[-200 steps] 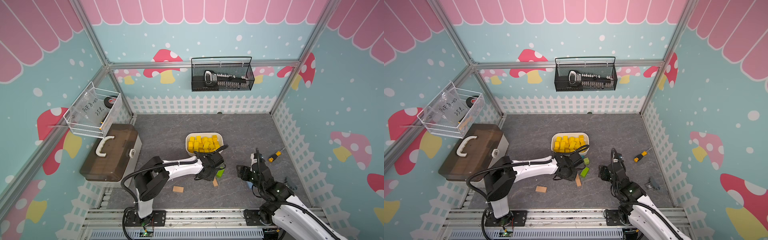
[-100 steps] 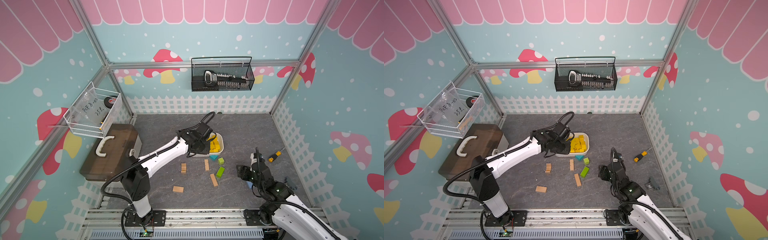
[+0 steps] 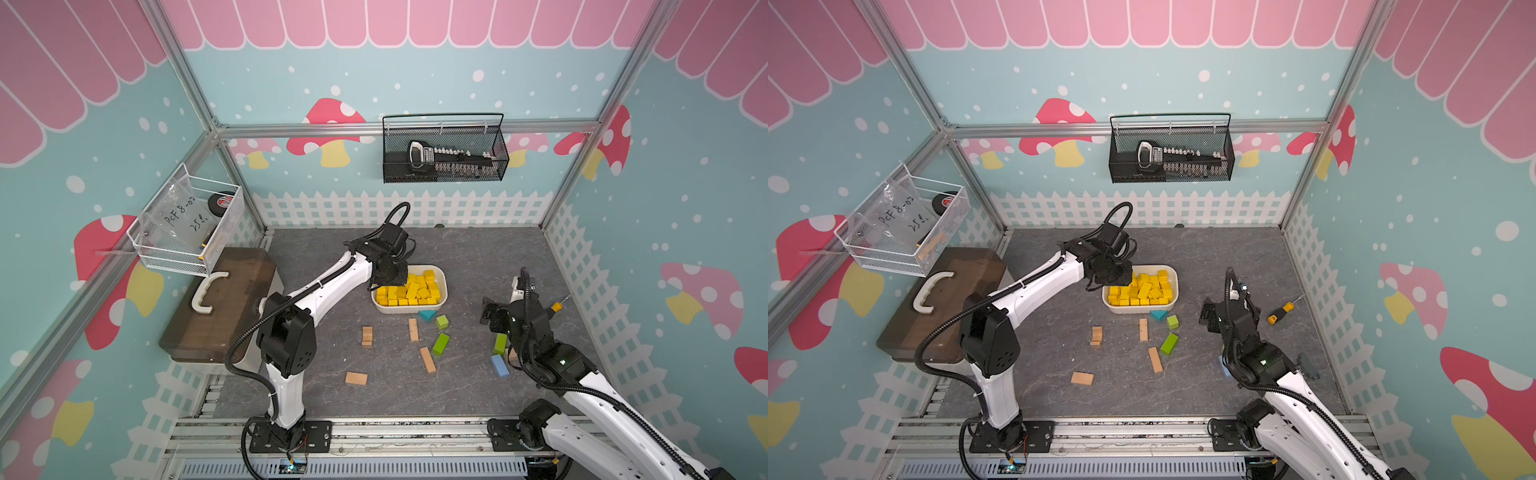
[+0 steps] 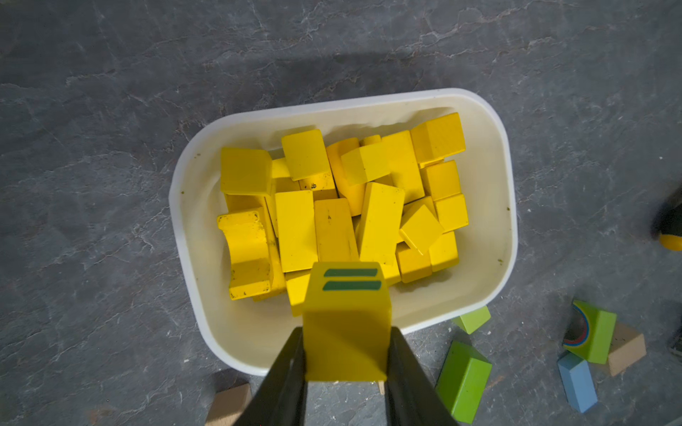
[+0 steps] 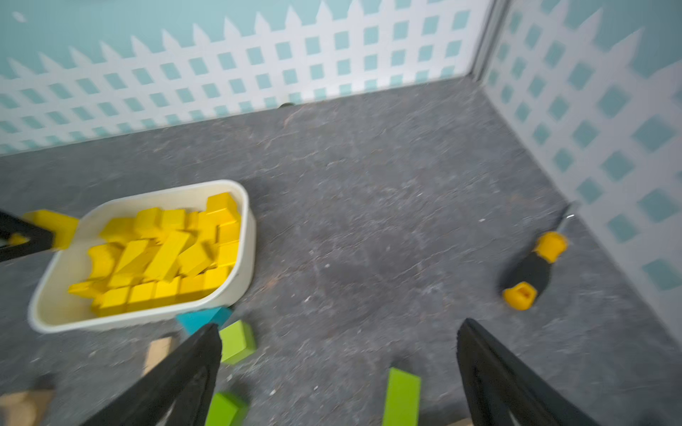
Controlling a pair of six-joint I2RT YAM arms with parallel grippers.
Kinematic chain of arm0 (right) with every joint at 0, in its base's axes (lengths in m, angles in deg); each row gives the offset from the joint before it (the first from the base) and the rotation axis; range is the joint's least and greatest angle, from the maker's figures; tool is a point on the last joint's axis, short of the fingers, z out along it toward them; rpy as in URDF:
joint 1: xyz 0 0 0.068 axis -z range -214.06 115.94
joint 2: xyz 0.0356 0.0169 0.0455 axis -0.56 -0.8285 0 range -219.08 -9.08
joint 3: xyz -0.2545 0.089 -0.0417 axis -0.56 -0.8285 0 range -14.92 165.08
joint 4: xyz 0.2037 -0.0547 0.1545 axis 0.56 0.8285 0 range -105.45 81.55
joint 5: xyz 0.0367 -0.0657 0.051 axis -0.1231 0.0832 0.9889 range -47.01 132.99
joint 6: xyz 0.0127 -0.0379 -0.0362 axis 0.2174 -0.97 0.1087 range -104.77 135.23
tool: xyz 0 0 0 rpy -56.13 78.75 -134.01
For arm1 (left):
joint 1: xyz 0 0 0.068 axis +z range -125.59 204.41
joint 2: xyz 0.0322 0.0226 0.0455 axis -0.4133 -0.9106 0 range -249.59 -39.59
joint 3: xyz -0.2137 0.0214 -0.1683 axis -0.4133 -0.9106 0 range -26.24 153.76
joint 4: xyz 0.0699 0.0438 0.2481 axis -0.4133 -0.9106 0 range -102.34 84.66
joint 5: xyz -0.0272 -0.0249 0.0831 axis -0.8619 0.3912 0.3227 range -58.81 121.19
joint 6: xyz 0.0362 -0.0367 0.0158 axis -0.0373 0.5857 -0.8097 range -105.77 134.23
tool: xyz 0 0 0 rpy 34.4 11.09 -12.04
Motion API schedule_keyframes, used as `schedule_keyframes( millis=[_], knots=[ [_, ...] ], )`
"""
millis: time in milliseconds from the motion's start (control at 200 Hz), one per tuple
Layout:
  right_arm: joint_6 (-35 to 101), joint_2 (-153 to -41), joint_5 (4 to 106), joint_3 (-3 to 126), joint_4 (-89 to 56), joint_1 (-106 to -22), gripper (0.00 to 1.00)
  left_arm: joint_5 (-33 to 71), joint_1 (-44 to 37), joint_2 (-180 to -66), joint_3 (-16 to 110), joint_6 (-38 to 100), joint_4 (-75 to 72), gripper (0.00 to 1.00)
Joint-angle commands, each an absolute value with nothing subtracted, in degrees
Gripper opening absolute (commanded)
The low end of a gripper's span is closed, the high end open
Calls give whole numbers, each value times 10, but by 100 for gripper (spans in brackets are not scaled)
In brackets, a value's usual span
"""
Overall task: Pick out the yellow building blocks
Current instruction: Pick up the building block from the center of the board, then place the building block in the storage box, then reset both arms
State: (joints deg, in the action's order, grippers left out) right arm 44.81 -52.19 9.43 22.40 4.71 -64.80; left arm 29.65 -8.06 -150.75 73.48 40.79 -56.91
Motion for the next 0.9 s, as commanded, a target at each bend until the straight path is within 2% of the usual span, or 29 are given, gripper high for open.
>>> schedule_keyframes(
  millis=[0, 85, 190, 200, 205, 215, 225, 380, 485, 620, 741, 896],
  knots=[
    [287, -543, -48, 185, -67, -647, 99, 284, -58, -1523, 733, 402, -547, 39],
    [178, -554, -53, 129, -196, -646, 99, 281, -53, -1535, 733, 399, -533, 42],
    [146, -574, -111, 86, -309, -637, 99, 263, -51, -1547, 732, 386, -512, 62],
    [147, -575, -113, 82, -316, -634, 99, 260, -51, -1548, 731, 385, -509, 85],
    [147, -576, -113, 81, -320, -632, 99, 259, -51, -1548, 731, 384, -507, 92],
    [147, -577, -110, 79, -325, -628, 99, 258, -51, -1548, 730, 383, -505, 98],
    [148, -578, -107, 77, -331, -624, 99, 256, -50, -1548, 728, 383, -502, 99],
    [153, -585, -13, 18, -462, -559, 99, 292, -44, -1476, 635, 393, -377, 99],
    [135, -632, 26, -15, -572, -527, 99, 320, -24, -1395, 544, 409, -262, 99],
    [117, -710, 88, -15, -627, -504, 99, 456, -13, -1293, 453, 418, -205, 99],
    [110, -793, 114, -32, -709, -488, 99, 489, -10, -1197, 329, 358, -83, 99],
    [96, -937, 123, -40, -856, -472, 99, 515, -10, -1091, 109, 233, 177, 99]
  ],
)
